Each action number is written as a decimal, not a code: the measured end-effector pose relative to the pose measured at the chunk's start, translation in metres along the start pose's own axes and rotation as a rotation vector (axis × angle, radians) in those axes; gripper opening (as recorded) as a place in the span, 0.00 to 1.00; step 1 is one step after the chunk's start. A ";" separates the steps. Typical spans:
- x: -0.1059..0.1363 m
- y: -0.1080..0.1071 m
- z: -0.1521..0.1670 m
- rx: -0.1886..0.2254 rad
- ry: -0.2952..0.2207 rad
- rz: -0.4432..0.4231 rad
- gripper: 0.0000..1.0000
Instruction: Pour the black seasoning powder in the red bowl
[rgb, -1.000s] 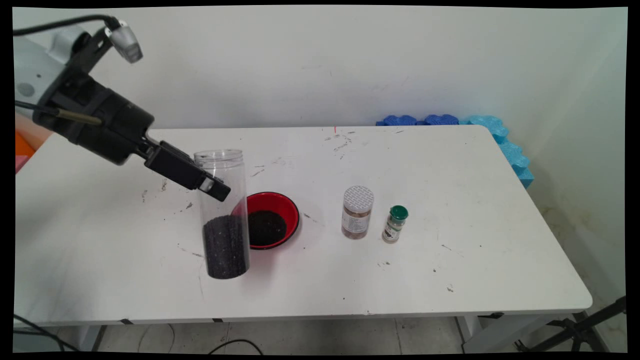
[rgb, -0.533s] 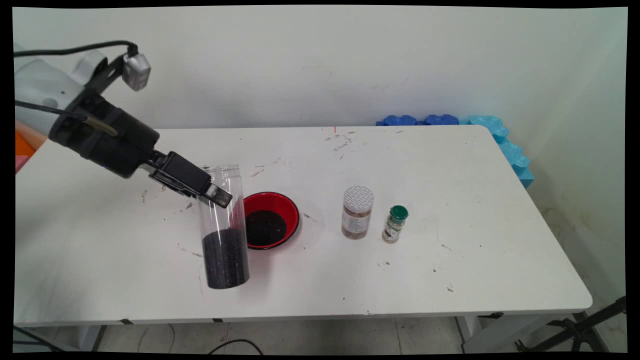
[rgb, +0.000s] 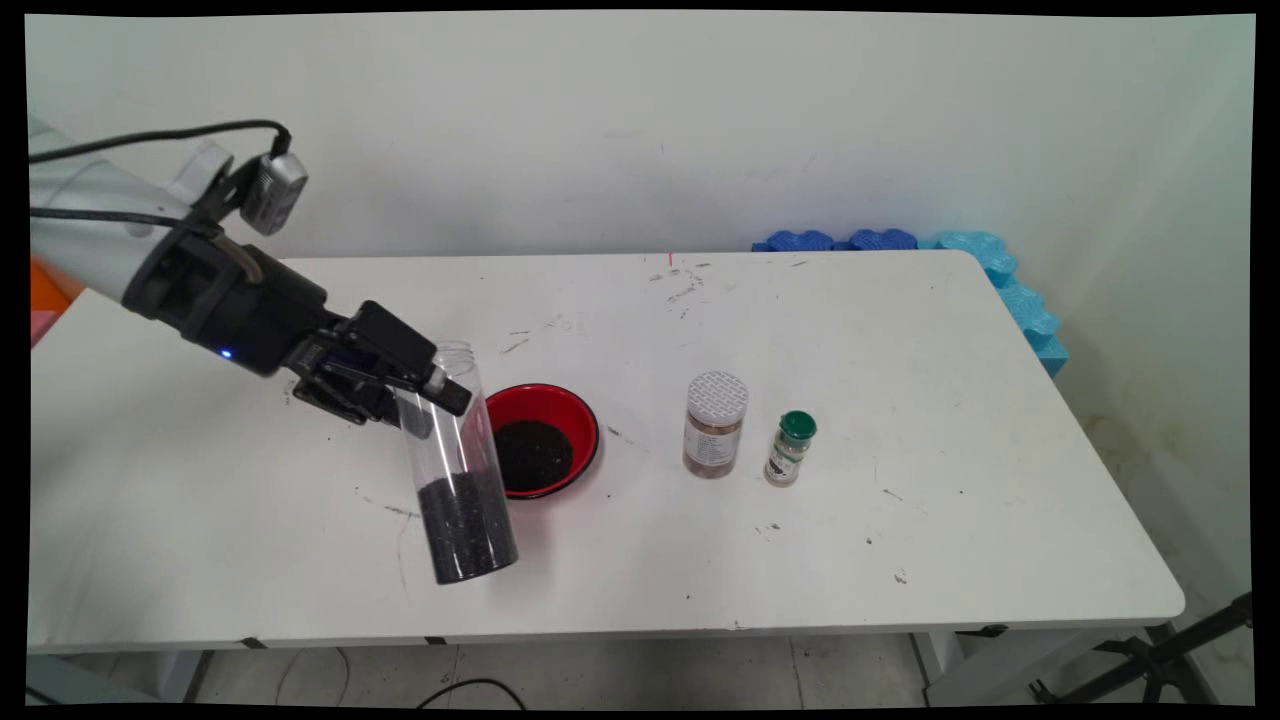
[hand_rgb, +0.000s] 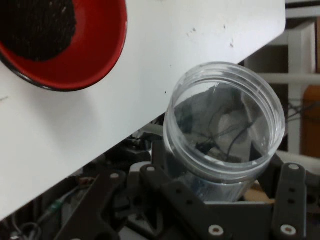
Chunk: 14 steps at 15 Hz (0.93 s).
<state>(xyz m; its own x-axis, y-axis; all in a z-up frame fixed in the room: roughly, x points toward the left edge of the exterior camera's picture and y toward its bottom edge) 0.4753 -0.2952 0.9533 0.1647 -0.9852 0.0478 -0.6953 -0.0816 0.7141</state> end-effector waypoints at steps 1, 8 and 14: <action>0.001 -0.002 0.002 -0.002 0.000 -0.031 0.00; 0.010 -0.015 0.017 -0.029 0.012 -0.309 0.00; 0.017 -0.020 0.031 -0.055 0.003 -0.495 0.00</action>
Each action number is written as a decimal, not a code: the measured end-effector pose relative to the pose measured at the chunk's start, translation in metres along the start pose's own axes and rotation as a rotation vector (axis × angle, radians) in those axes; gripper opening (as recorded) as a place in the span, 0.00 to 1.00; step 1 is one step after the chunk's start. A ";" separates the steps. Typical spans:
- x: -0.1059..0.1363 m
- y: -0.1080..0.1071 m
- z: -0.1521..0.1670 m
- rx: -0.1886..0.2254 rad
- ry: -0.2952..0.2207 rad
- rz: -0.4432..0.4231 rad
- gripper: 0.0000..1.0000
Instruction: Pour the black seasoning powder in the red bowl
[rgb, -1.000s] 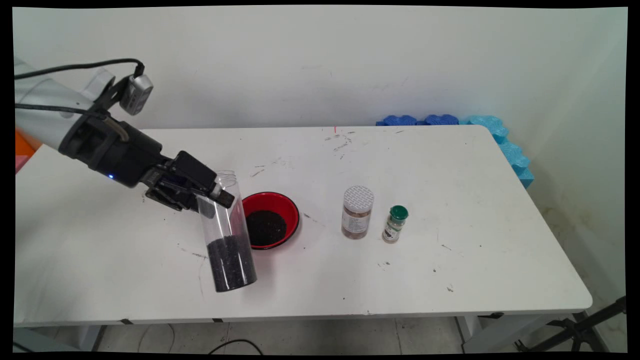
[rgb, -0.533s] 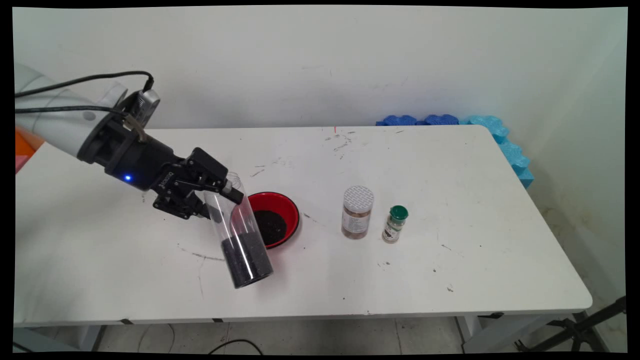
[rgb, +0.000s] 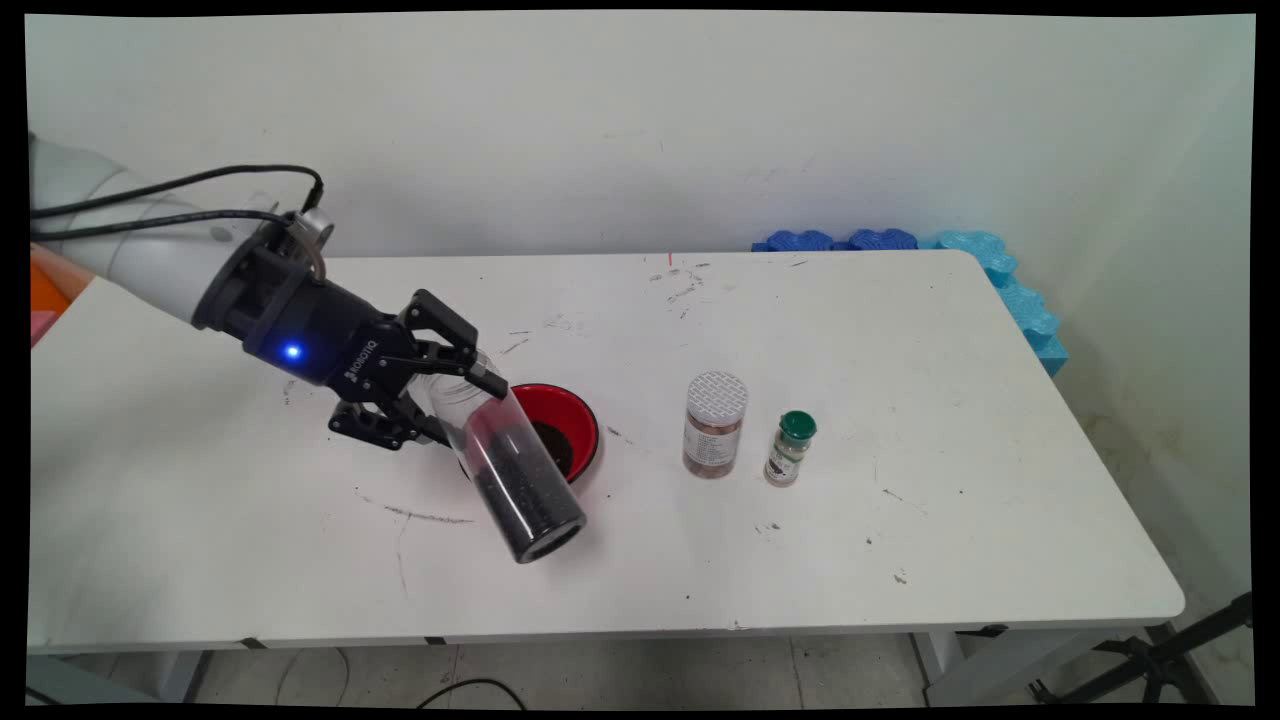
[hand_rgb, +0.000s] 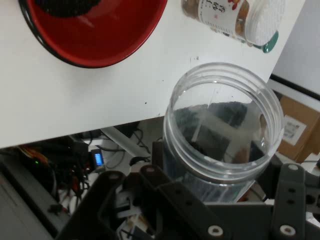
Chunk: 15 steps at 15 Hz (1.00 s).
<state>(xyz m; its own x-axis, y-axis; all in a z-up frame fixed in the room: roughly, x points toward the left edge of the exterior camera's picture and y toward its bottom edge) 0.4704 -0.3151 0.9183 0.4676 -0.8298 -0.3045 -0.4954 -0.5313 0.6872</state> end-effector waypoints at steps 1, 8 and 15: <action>0.001 0.000 0.002 -0.004 -0.003 -0.029 0.00; 0.005 -0.003 0.014 -0.027 -0.030 -0.207 0.00; 0.010 -0.004 0.024 -0.062 -0.050 -0.376 0.00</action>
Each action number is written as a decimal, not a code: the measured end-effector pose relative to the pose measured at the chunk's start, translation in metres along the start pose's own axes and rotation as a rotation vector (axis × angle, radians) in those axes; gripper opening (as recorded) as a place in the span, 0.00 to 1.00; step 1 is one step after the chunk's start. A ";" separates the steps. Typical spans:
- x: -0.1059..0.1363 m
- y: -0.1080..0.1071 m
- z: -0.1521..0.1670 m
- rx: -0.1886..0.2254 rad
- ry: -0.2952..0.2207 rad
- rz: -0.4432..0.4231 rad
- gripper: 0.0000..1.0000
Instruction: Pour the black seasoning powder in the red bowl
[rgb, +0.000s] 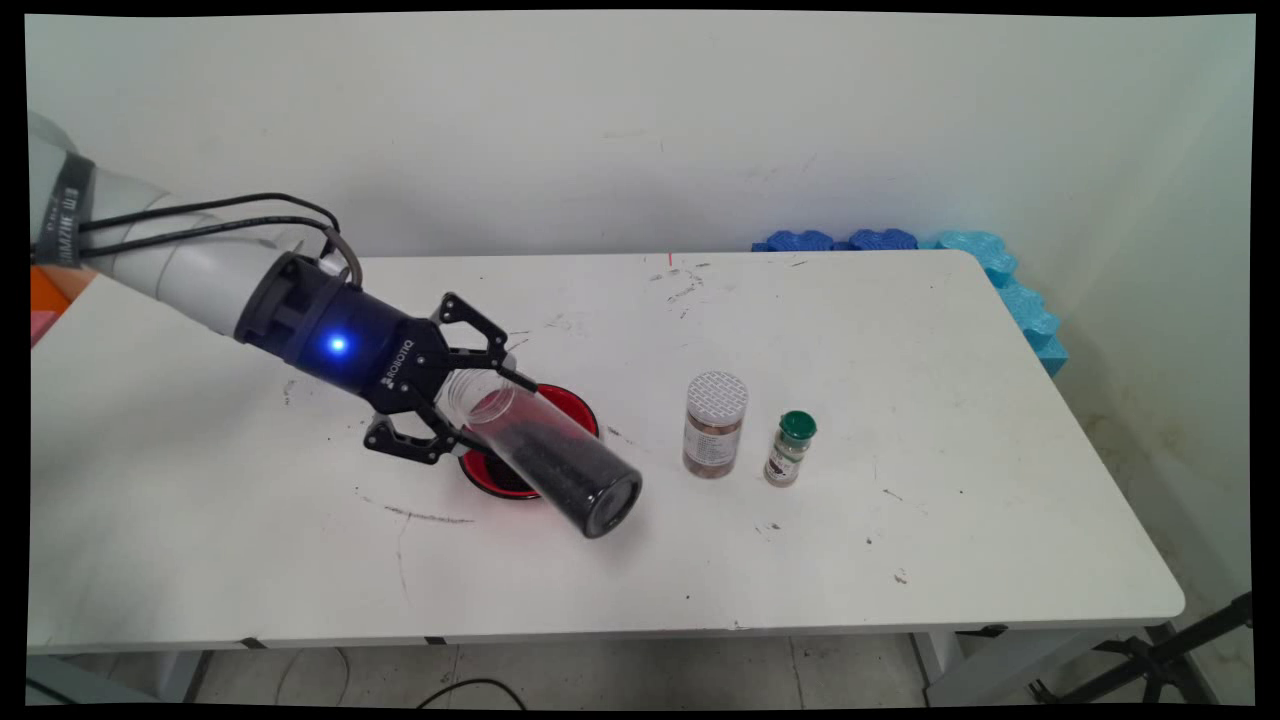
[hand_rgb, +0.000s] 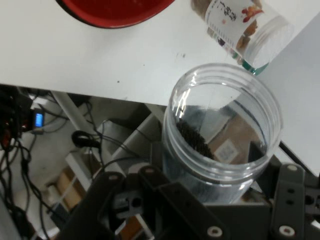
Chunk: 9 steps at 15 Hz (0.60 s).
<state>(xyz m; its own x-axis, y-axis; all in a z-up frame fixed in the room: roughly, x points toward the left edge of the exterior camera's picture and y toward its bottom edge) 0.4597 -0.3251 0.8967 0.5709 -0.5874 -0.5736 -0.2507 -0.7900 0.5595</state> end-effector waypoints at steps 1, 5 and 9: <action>0.001 0.000 0.001 -0.007 -0.003 -0.024 0.00; 0.003 0.000 0.005 -0.028 -0.015 -0.107 0.00; 0.005 -0.001 0.007 -0.046 -0.022 -0.177 0.00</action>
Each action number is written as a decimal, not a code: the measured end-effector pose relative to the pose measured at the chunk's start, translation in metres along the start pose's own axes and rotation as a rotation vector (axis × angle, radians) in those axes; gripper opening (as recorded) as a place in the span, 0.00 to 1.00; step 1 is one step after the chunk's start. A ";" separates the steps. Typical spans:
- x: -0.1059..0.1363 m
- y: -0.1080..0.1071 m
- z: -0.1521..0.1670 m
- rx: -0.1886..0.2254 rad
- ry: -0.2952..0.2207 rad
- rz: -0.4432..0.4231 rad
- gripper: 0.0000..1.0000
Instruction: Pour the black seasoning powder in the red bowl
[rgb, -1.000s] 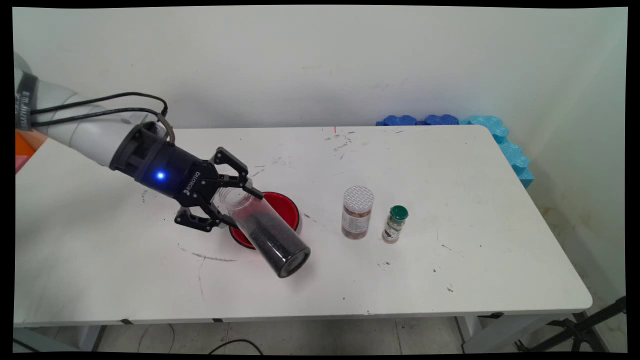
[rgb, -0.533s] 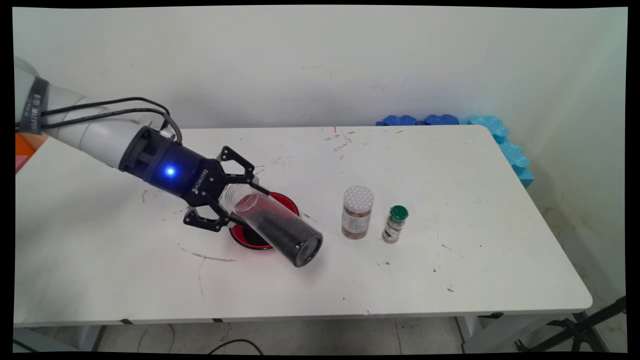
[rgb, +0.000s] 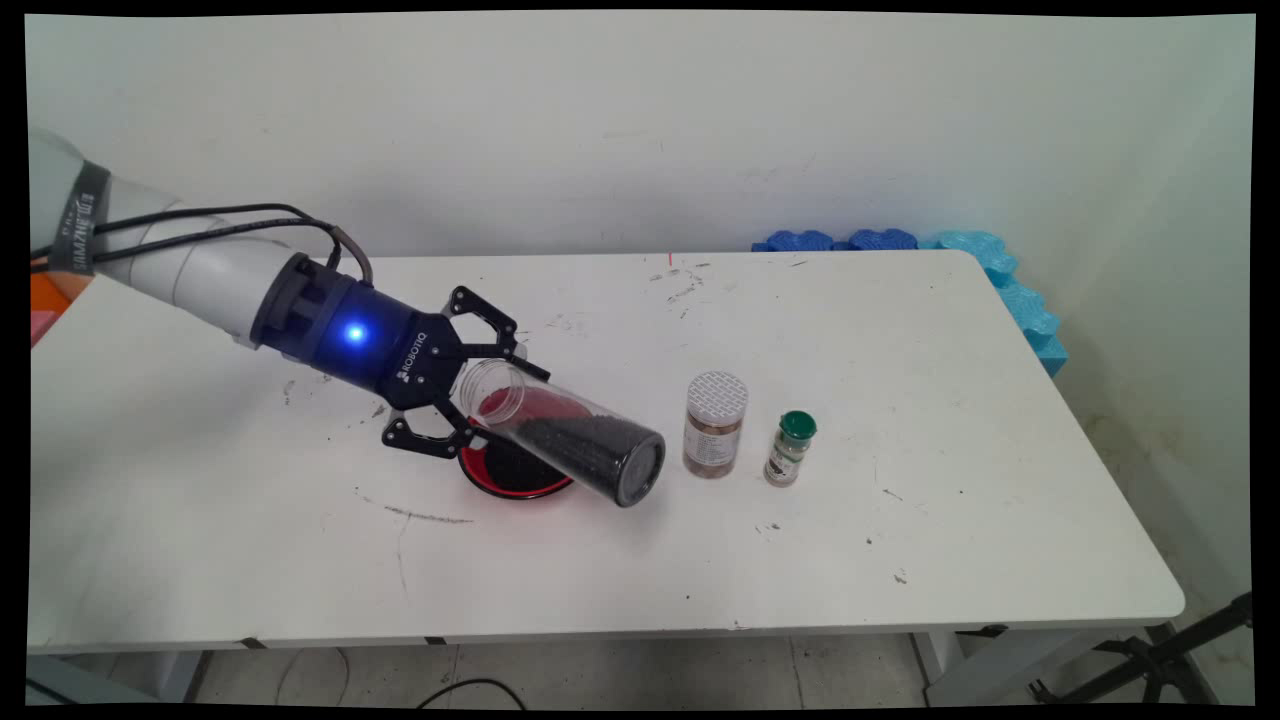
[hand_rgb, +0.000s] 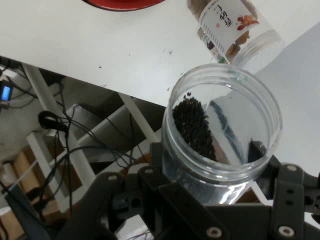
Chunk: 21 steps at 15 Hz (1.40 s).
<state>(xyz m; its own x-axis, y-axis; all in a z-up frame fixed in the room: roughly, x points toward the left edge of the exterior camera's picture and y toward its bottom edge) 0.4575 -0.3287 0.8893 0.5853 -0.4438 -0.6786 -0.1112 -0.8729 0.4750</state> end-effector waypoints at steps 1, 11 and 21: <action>0.001 0.000 0.001 -0.005 -0.002 -0.019 0.00; 0.006 -0.001 0.006 -0.051 -0.012 -0.149 0.00; 0.009 0.001 0.009 -0.105 -0.017 -0.267 0.00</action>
<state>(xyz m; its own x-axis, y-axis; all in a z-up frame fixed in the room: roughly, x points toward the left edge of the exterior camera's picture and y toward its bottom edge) 0.4555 -0.3351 0.8783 0.5690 -0.2052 -0.7963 0.1289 -0.9341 0.3329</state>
